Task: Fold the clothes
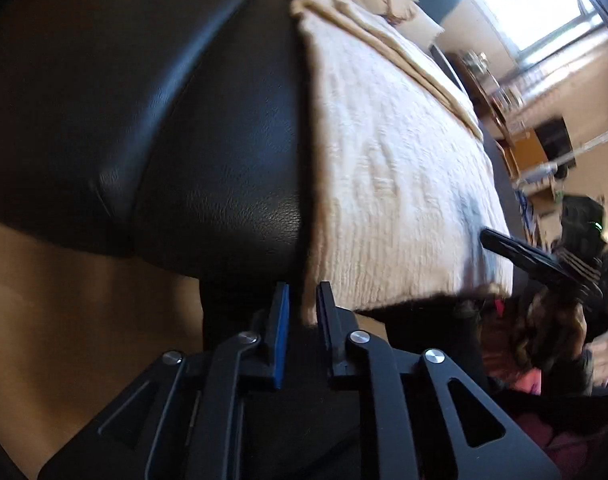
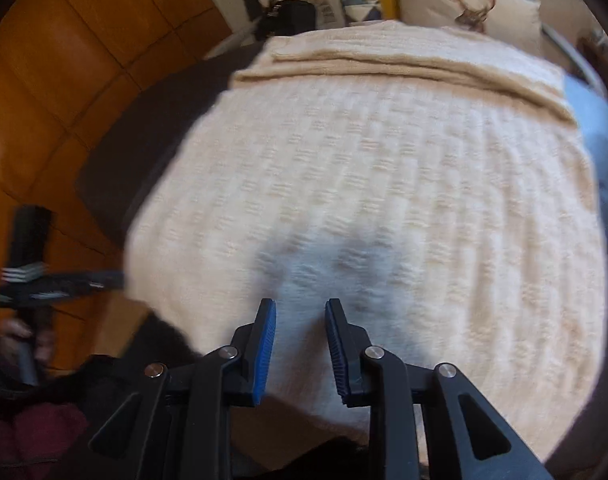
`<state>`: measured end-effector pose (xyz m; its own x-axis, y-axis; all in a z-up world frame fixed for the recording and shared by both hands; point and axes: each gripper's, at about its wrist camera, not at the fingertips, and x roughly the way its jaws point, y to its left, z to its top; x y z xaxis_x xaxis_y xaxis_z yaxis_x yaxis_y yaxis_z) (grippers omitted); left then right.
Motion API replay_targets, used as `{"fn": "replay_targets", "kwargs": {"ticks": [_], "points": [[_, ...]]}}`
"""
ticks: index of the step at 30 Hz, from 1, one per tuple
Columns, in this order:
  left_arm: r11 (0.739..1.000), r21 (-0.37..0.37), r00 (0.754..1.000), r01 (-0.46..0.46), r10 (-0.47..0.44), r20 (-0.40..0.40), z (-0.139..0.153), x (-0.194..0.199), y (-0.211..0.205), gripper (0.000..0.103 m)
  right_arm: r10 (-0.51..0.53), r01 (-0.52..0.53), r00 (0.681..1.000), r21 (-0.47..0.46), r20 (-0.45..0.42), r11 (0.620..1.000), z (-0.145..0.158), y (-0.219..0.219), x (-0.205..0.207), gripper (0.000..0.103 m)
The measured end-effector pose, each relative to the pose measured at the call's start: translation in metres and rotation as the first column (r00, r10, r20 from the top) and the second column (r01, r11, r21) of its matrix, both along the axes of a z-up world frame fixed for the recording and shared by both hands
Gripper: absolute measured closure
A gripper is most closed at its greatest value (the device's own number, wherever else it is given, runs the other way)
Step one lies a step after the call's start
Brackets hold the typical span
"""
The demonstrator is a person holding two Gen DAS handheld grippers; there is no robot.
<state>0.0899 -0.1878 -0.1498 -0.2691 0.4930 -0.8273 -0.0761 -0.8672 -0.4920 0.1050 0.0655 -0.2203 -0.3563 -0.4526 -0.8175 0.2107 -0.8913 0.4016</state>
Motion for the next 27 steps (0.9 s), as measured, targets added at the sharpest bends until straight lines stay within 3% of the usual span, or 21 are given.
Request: {"fn": "replay_targets", "kwargs": {"ticks": [2, 6, 9, 10, 11, 13, 15, 17, 19, 21, 24, 27], "points": [[0.999, 0.037, 1.000, -0.020, 0.020, -0.009, 0.000, -0.002, 0.001, 0.074, 0.061, -0.061, 0.998, -0.052, -0.003, 0.997, 0.005, -0.011, -0.002, 0.077], [0.997, 0.079, 0.999, -0.023, 0.025, -0.021, 0.004, -0.009, 0.006, 0.067, 0.114, -0.114, 0.993, -0.001, -0.006, 0.993, 0.003, -0.035, -0.012, 0.077], [0.999, 0.036, 0.999, -0.006, 0.007, -0.041, 0.005, -0.011, 0.015, 0.067, 0.102, -0.103, 0.995, 0.033, 0.018, 0.994, -0.007, -0.042, -0.018, 0.077], [1.000, 0.002, 0.998, 0.010, -0.010, -0.062, 0.008, -0.008, 0.019, 0.070, 0.094, -0.095, 0.995, 0.029, 0.024, 0.995, -0.009, -0.041, -0.018, 0.076], [1.000, -0.006, 0.996, 0.027, -0.027, -0.082, 0.013, -0.004, 0.021, 0.100, 0.095, -0.096, 0.995, 0.019, 0.028, 0.995, -0.010, -0.040, -0.016, 0.076], [0.998, 0.040, 0.991, 0.058, -0.053, -0.120, 0.025, 0.007, 0.021, 0.099, 0.094, -0.094, 0.995, -0.001, 0.037, 0.996, -0.011, -0.035, -0.014, 0.076], [0.998, 0.025, 0.988, 0.062, -0.058, -0.146, 0.033, 0.010, 0.021, 0.099, 0.086, -0.084, 0.995, -0.029, 0.047, 0.996, -0.014, -0.026, -0.013, 0.077], [0.998, 0.014, 0.991, 0.056, -0.053, -0.126, 0.029, 0.004, 0.022, 0.098, 0.059, -0.054, 0.997, -0.082, 0.056, 0.995, -0.014, -0.017, -0.016, 0.077], [0.996, 0.092, 0.998, 0.016, -0.010, -0.065, 0.020, -0.004, 0.020, 0.091, 0.032, -0.023, 0.997, -0.134, 0.067, 0.991, -0.014, -0.007, -0.019, 0.077], [0.996, 0.091, 0.999, -0.005, 0.009, -0.043, 0.015, -0.009, 0.023, 0.073, -0.022, 0.028, 0.999, -0.155, 0.038, 0.988, -0.004, 0.014, -0.016, 0.077], [0.997, 0.077, 0.999, -0.001, 0.003, -0.038, 0.015, -0.012, 0.029, 0.068, -0.178, 0.176, 0.984, -0.249, 0.014, 0.952, 0.010, 0.077, 0.000, 0.074], [0.995, 0.101, 0.999, 0.012, -0.008, -0.036, 0.017, -0.013, 0.029, 0.065, -0.369, 0.354, 0.929, -0.344, 0.023, 0.870, 0.018, 0.153, 0.024, 0.070]]}}
